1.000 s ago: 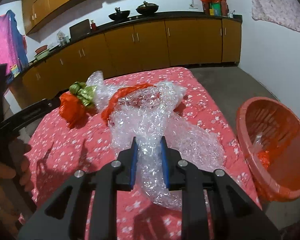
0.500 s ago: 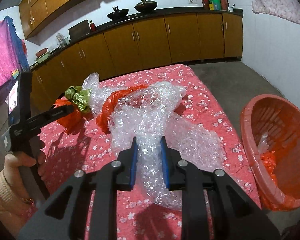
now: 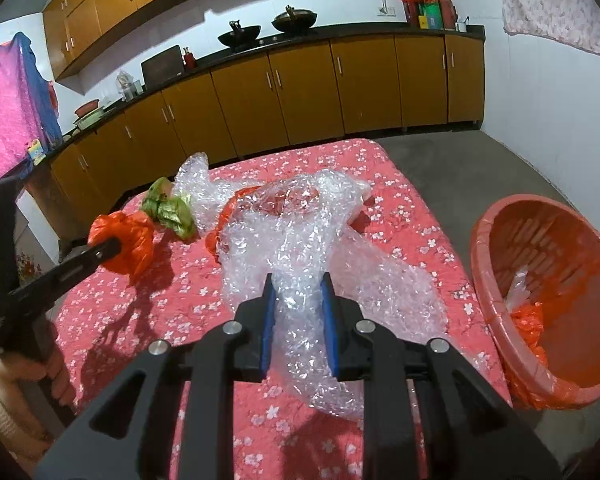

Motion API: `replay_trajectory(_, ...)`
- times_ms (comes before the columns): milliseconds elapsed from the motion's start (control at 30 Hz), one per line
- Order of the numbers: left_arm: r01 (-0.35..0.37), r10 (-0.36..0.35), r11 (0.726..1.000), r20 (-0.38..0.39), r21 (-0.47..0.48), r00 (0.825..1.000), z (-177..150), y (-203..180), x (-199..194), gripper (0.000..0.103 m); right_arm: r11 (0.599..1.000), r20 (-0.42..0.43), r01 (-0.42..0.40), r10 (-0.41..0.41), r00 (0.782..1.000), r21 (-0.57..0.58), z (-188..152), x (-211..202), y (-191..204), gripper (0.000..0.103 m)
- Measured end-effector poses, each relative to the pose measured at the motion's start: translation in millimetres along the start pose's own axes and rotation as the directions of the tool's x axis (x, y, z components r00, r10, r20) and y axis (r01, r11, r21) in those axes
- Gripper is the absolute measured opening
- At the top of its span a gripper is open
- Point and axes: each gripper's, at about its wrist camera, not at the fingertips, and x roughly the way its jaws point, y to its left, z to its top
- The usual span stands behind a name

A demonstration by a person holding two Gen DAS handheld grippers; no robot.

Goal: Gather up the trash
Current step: 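Lift and carry the bubble wrap in the right gripper over the basket while the left carries the orange bag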

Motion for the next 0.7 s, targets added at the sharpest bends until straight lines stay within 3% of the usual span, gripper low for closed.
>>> replay_trajectory(267, 0.089, -0.09, 0.995, 0.031, 0.033, 0.995, -3.9, -18.2, -37.3, 0.012, 1.0, 0.045, 0.013, -0.013, 0.999, 0.002, 2.9, -27.3, -5.2, 0.022)
replay_trajectory(700, 0.211, -0.219, 0.969, 0.056, 0.128, 0.974, -3.1, -71.5, -55.8, 0.012, 0.995, 0.109, 0.088, -0.094, 0.99, 0.054, 10.6, -65.2, -41.8, 0.022)
